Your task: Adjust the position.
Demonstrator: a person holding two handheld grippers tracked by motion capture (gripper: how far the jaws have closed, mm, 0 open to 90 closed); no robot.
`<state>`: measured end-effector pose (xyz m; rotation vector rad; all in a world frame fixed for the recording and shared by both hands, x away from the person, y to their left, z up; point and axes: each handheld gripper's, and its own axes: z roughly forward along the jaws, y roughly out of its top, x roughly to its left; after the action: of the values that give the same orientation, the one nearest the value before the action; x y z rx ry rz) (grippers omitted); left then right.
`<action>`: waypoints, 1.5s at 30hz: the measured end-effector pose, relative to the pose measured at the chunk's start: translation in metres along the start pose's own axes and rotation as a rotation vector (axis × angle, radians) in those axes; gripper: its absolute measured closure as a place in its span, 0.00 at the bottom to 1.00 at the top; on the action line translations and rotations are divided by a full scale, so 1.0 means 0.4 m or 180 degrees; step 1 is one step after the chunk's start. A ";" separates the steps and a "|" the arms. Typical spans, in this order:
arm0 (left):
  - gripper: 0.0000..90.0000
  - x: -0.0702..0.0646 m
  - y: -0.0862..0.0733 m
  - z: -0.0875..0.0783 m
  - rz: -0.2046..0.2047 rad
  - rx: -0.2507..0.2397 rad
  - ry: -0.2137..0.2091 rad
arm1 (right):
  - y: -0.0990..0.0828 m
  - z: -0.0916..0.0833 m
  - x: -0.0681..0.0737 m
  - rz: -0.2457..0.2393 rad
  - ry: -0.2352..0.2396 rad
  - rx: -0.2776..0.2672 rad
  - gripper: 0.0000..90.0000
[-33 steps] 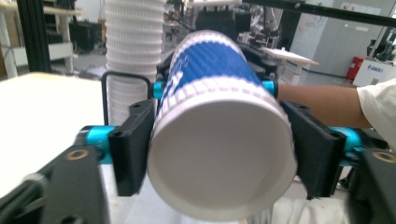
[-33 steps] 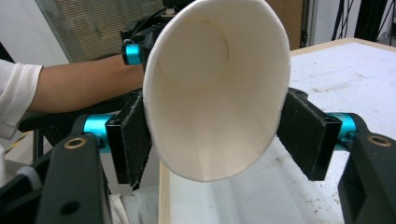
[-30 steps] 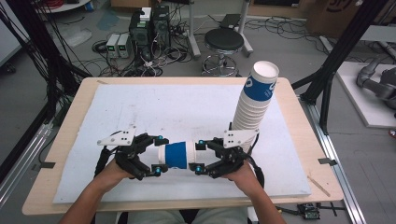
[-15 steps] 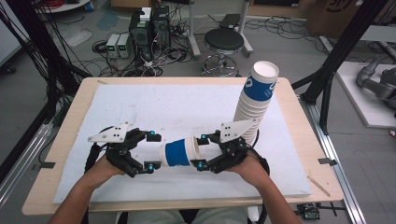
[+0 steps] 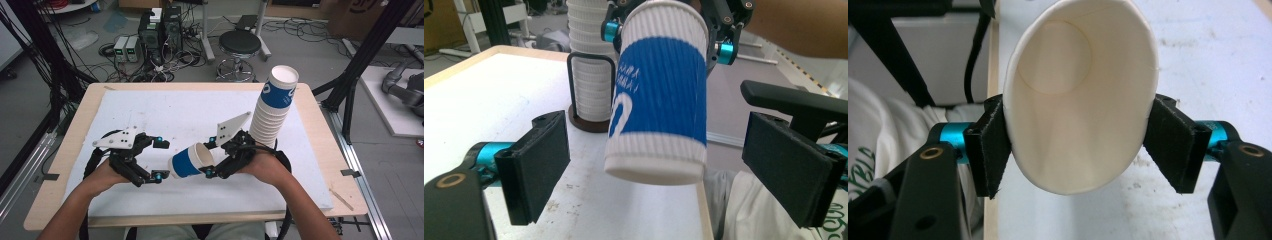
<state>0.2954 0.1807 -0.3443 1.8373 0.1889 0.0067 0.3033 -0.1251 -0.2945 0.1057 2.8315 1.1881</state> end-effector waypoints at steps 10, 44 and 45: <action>0.14 0.001 0.004 0.042 0.0035 0.0363 -0.0020 | 0.054 0.028 0.001 -0.0167 0.0015 0.0444 0.35; 0.34 0.010 -0.020 0.156 0.0092 0.0886 -0.0322 | 0.114 0.097 0.022 -0.0449 0.0104 0.1374 0.35; 0.34 0.010 -0.020 0.156 0.0092 0.0886 -0.0322 | 0.114 0.097 0.023 -0.0448 0.0108 0.1382 0.35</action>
<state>0.3050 0.1236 -0.3692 2.1120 0.0953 -0.0965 0.2994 -0.0649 -0.2895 -0.0916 3.0164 0.5412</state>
